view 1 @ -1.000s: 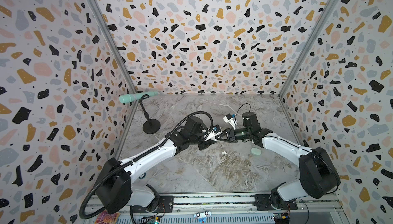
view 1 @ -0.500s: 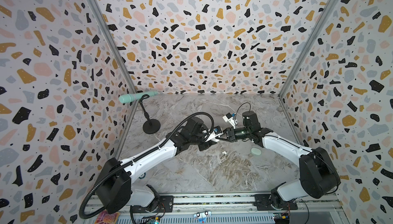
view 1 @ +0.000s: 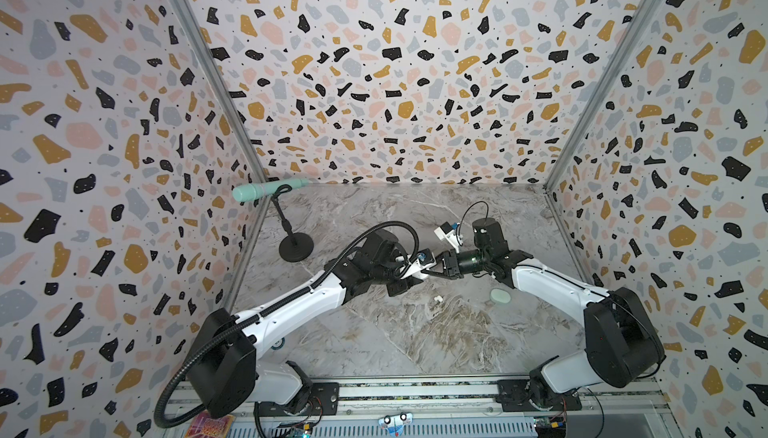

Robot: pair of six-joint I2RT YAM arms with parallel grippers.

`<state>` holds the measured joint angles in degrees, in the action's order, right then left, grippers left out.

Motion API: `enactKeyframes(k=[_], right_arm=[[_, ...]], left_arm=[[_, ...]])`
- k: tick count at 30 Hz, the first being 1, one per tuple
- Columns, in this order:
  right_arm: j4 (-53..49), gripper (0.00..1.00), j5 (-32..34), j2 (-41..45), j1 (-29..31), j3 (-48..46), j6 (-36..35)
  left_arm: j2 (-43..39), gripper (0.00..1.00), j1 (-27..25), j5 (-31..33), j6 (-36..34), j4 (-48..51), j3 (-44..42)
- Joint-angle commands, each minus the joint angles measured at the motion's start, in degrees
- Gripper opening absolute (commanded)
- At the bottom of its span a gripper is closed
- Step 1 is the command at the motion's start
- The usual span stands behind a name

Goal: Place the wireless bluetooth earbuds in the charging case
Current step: 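Close the right gripper on the white case held by the left gripper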

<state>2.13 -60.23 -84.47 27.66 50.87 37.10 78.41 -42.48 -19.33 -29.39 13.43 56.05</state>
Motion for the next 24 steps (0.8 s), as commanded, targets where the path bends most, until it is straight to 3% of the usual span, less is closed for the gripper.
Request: enactKeyframes(k=[1, 11, 17, 20, 24], right_arm=[[-0.8, 0.34, -3.7, 0.2, 1.2, 2.6, -1.2], [-1.7, 0.34, -4.3, 0.1, 1.2, 3.0, -1.8], [-1.7, 0.29, -4.3, 0.2, 1.2, 3.2, -1.7], [-1.9, 0.26, -4.3, 0.0, 1.1, 3.2, -1.7], [-2.3, 0.24, -4.1, 0.2, 1.1, 3.3, -1.9]], left_arm=[[-1.2, 0.07, -0.4, 0.1, -0.8, -1.7, -0.3], [-1.4, 0.07, -0.5, 0.6, -1.5, -1.5, -0.6], [-1.4, 0.08, -0.6, 0.6, -1.6, -1.5, -0.6], [-1.7, 0.18, -0.6, 1.0, -1.4, -1.7, -0.7], [-2.2, 0.49, -0.5, 2.2, -1.6, -2.5, -1.5]])
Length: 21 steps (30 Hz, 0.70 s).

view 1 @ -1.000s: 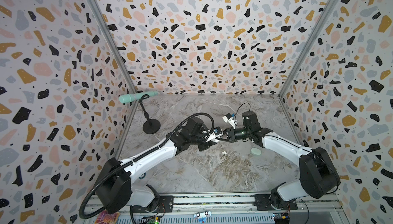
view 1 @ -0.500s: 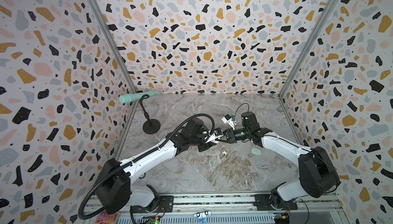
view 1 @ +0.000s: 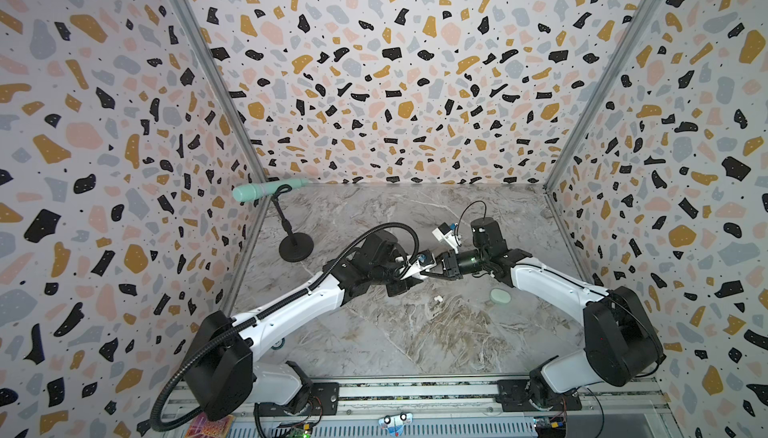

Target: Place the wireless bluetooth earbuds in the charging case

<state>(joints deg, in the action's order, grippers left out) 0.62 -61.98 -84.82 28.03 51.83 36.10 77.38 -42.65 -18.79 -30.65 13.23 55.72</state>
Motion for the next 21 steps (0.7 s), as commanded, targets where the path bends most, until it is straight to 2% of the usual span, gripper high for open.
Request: enactKeyframes(k=[1, 2, 3, 4, 5, 10, 12, 16, 21], right_arm=[[-1.0, 0.24, -2.2, 0.5, 0.7, 2.4, -1.1], [-1.5, 0.24, -1.9, 0.6, 0.6, 2.4, -1.4], [-2.2, 0.24, -1.5, 0.7, 0.4, 2.6, -1.8], [-3.2, 0.24, -0.7, 0.9, 0.2, 2.7, -2.2], [-4.7, 0.24, 0.5, 0.9, -0.1, 3.1, -3.2], [-4.9, 0.24, 4.7, 2.8, -2.2, 2.2, -2.6], [-2.9, 0.24, 6.5, 4.1, -3.5, 0.9, -1.0], [3.6, 0.24, 10.4, 7.6, -6.0, -3.0, 3.5], [20.3, 0.23, 13.5, 11.7, -7.3, -10.7, 14.2]], left_arm=[[-1.5, 0.57, -0.3, 1.9, -0.2, -2.8, -1.5], [-2.0, 0.68, -0.4, 2.4, 0.1, -3.6, -2.0], [-2.5, 0.84, -0.4, 3.0, 0.7, -4.4, -2.6], [-3.1, 0.96, -0.4, 3.9, 1.5, -5.1, -3.0], [-3.6, 1.0, -0.3, 5.1, 2.1, -5.5, -3.4], [-7.1, 1.0, -0.3, 13.2, 9.4, -8.2, -5.7], [-8.8, 1.0, -0.3, 15.2, 15.2, -10.9, -7.5], [-10.8, 1.0, -0.2, 11.4, 28.9, -17.1, -10.6], [-11.5, 1.0, -0.2, 9.0, 45.9, -24.2, -13.2]])
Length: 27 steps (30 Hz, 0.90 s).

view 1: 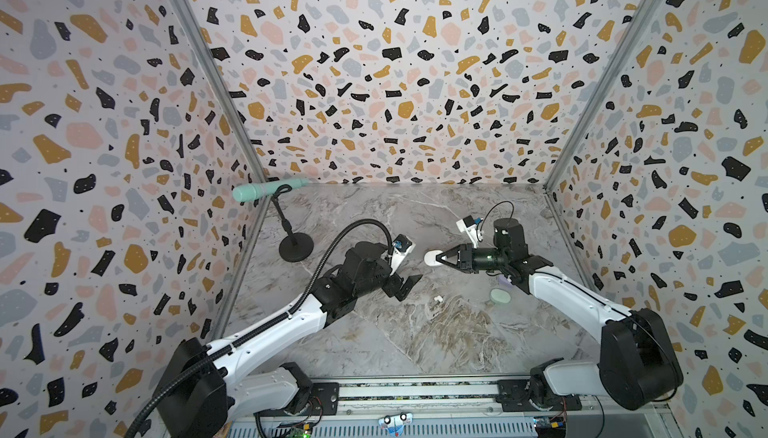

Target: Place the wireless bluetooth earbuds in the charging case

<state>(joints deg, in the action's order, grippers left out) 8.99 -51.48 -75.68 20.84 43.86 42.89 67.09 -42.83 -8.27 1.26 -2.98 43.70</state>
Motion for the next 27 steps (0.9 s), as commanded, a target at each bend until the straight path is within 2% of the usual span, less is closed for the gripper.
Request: enactKeyframes(k=[1, 4, 9, 13, 22, 27], right_arm=[[15.2, 0.23, 3.8, 3.2, -0.1, -3.9, 9.3], [25.5, 0.22, 6.4, 4.8, 0.3, -7.6, 15.3], [36.2, 0.22, 12.6, 6.3, 3.0, -9.7, 19.6], [42.5, 0.22, 16.9, 6.4, 5.4, -10.8, 22.2], [55.7, 0.21, 22.8, 3.7, 9.0, -13.7, 29.0], [60.2, 0.2, 25.0, 1.9, 10.7, -14.2, 30.9]], left_arm=[[-1.7, 1.0, -0.1, -1.6, 16.3, -9.6, -1.8], [-3.1, 1.0, -0.1, -0.9, 22.9, -14.3, -3.1], [-2.7, 1.0, -0.1, -1.4, 31.2, -18.5, -3.3], [-2.2, 1.0, -0.1, -1.2, 37.5, -21.6, -3.3], [-3.1, 1.0, -0.1, 3.5, 58.6, -35.5, -7.4], [-2.2, 0.99, -0.1, 3.4, 65.0, -38.7, -7.7]])
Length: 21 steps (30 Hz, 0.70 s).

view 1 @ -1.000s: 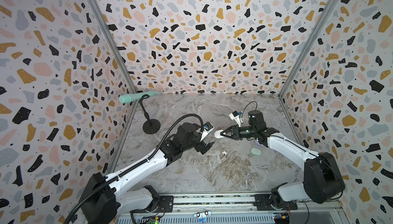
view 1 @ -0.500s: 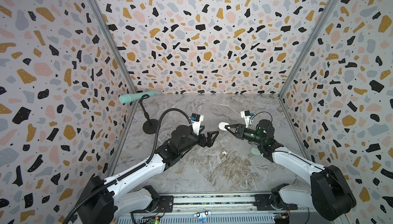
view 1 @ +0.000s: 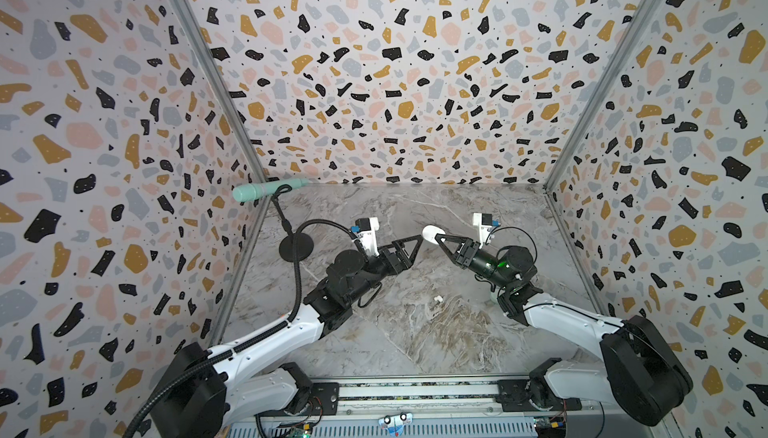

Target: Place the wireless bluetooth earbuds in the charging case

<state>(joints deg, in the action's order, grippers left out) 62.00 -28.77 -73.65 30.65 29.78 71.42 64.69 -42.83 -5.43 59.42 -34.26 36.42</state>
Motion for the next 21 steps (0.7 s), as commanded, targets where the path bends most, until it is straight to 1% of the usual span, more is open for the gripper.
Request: enactKeyframes(k=[1, 5, 9, 11, 15, 21], right_arm=[[8.0, 0.2, 2.8, -0.5, 1.2, -0.4, 2.7], [12.9, 0.19, 4.6, -2.7, 2.6, -0.8, 4.1], [16.6, 0.19, 5.4, -4.9, 4.0, -0.1, 4.9], [16.8, 0.19, 5.7, -5.8, 4.9, 0.4, 4.9], [17.8, 0.18, 6.5, -7.1, 6.1, 0.5, 5.0], [17.0, 0.18, 7.2, -7.2, 6.8, 1.0, 4.9]], left_arm=[[0.6, 0.98, -0.1, 0.4, 8.1, -8.4, -0.5], [2.9, 0.91, -0.1, -0.6, 12.0, -12.2, -0.7], [4.8, 0.84, -0.1, -0.9, 13.2, -14.3, -1.0], [5.5, 0.81, -0.1, -0.9, 13.8, -16.4, -1.4], [6.6, 0.79, -0.1, -0.4, 14.8, -19.8, -2.1], [7.4, 0.7, -0.1, -0.8, 13.5, -20.1, -1.5]])
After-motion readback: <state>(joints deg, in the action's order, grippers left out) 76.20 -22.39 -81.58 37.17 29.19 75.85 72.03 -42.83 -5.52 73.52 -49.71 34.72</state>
